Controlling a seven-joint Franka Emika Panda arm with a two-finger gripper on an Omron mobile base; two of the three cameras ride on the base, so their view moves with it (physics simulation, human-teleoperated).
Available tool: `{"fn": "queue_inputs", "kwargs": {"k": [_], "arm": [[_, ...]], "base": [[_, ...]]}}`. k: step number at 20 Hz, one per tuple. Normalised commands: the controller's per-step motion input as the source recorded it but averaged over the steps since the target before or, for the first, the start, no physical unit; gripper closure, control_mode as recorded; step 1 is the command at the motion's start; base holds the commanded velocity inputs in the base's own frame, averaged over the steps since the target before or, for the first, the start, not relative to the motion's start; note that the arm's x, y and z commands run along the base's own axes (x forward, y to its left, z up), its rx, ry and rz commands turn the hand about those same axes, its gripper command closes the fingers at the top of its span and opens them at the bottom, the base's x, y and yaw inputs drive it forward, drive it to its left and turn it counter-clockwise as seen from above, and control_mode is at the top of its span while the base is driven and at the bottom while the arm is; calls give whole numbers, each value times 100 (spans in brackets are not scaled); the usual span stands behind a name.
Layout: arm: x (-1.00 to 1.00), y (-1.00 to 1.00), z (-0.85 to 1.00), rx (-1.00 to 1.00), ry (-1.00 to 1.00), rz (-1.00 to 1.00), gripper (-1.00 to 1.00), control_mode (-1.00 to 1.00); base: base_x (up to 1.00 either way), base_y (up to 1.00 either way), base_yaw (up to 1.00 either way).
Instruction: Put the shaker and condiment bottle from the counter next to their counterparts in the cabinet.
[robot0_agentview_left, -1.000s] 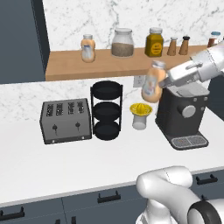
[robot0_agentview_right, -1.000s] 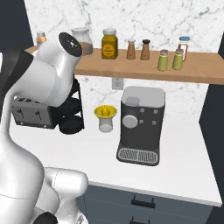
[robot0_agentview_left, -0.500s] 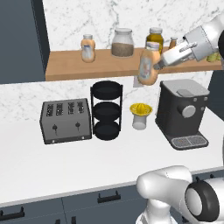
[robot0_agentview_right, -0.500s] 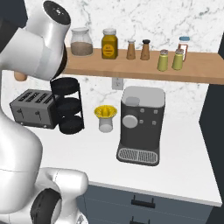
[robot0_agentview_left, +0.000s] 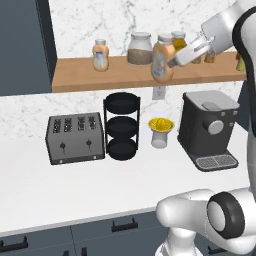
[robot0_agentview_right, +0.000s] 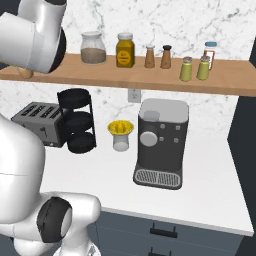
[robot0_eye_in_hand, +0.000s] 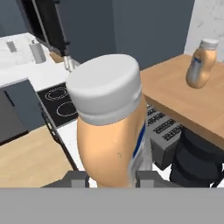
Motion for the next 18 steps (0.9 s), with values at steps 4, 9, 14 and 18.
{"fn": "queue_inputs", "kwargs": {"k": [4, 9, 14, 18], "arm": [[24, 21, -5, -22, -28, 0, 100, -100], [29, 5, -15, -3, -12, 0, 100, -100], [26, 0, -20, 14, 0, 0, 100, -100], [17, 0, -15, 14, 0, 0, 100, -100]], "base": [[0, 0, 0], [0, 0, 0], [0, 0, 0], [0, 0, 0]]}}
